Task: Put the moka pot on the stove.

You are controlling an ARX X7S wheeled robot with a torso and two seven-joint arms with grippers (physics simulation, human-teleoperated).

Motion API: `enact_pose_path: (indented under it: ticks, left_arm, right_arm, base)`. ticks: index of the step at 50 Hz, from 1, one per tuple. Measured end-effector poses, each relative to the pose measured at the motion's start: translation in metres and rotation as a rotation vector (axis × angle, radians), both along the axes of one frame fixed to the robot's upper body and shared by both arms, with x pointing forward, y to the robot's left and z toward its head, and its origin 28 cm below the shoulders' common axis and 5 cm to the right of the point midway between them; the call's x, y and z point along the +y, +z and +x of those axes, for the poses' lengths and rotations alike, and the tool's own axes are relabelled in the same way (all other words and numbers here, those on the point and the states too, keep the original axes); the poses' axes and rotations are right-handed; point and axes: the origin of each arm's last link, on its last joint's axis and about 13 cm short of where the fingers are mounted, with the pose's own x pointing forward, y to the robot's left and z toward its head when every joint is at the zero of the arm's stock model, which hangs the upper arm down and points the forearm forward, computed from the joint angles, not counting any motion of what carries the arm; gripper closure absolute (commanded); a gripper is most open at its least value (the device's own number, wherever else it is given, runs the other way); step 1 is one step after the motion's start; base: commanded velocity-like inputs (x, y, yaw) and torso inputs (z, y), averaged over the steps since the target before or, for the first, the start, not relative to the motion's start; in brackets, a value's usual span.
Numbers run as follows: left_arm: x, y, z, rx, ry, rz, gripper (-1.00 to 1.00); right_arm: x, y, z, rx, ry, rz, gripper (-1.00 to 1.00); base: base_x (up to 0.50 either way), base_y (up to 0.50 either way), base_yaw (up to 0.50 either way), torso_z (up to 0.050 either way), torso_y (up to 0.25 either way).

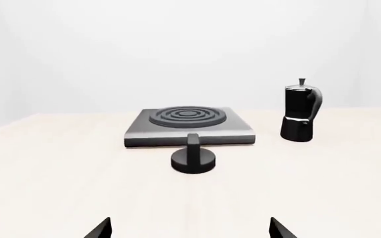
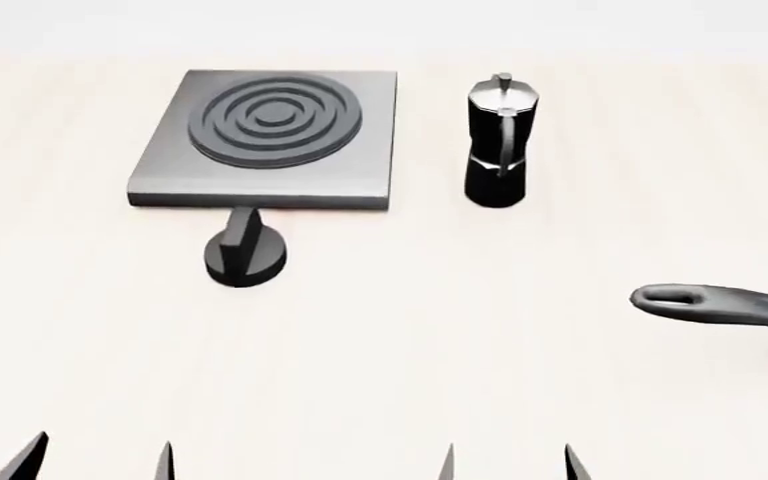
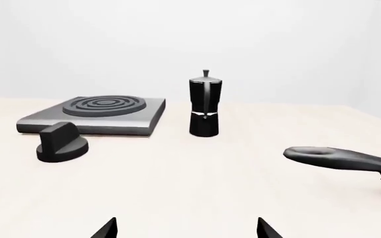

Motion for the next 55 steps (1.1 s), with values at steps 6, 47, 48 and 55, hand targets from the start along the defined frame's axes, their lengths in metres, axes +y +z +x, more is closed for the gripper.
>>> enact_pose_path:
  ticks: [6,47,48,55]
  left_arm:
    - [-0.0002,0.0007,-0.0007,-0.006,-0.001,0.001,-1.0]
    - [0.0013,-0.0005,0.0004,-0.004,0.006,0.006,-1.0]
    - [0.0013,-0.0005,0.0004,-0.004,0.006,0.006,-1.0]
    - [0.0011,-0.0004,0.0,-0.005,0.004,0.007,-1.0]
  right_arm:
    - [0.0002,0.0008,-0.0002,-0.004,0.001,0.0,-1.0]
    - [-0.0002,0.001,0.0002,0.0,0.002,-0.003,-1.0]
    - [-0.0003,0.0009,0.0003,0.0,0.001,-0.002,-1.0]
    - [-0.0006,0.0006,0.0007,0.0,0.001,0.0,-1.0]
  base:
    - [0.22,0.0,0.0,0.0,0.0]
    - [0.26,0.0,0.0,0.0,0.0]
    - [0.28,0.0,0.0,0.0,0.0]
    - [0.28,0.0,0.0,0.0,0.0]
